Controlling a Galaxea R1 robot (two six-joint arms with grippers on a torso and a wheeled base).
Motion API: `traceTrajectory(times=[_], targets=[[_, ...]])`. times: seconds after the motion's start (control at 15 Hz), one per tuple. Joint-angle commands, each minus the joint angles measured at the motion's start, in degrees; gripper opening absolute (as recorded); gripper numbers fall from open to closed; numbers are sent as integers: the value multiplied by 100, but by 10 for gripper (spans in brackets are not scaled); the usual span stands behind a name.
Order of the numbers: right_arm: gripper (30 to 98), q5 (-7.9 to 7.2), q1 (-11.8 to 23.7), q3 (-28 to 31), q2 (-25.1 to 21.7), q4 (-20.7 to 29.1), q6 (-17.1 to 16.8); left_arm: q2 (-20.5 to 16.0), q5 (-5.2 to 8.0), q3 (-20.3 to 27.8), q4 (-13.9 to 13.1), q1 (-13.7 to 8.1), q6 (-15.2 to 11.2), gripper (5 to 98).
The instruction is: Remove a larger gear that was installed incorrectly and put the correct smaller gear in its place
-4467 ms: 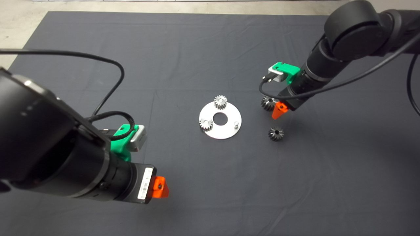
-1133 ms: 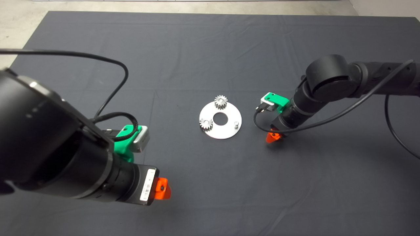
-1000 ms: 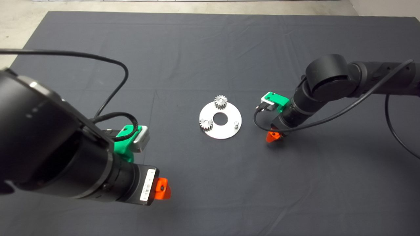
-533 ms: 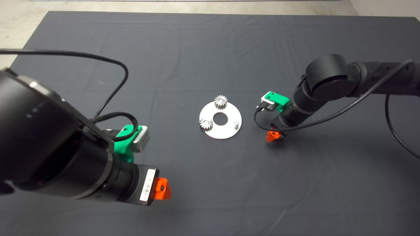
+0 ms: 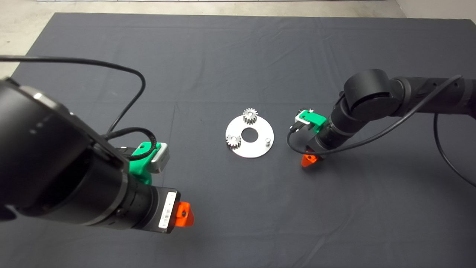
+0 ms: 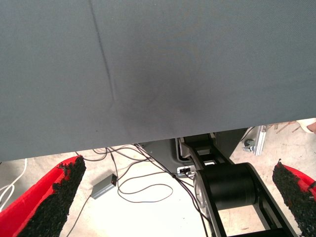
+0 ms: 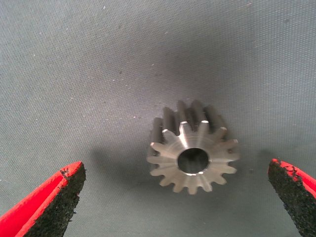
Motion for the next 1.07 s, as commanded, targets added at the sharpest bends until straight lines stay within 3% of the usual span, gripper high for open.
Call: traceTrajectory(times=[0.0,0.4,1.0], targets=[[976,-601,46,12,-5,-193,-27,-4,7,79,-81,-99,-12,976],[956,-601,37,-50,21,-501,-27,5,16,79,-81,-99,-12,976],[908,-584,37,-40,21,-509,-27,-12,24,79,-72,-99,5,976]])
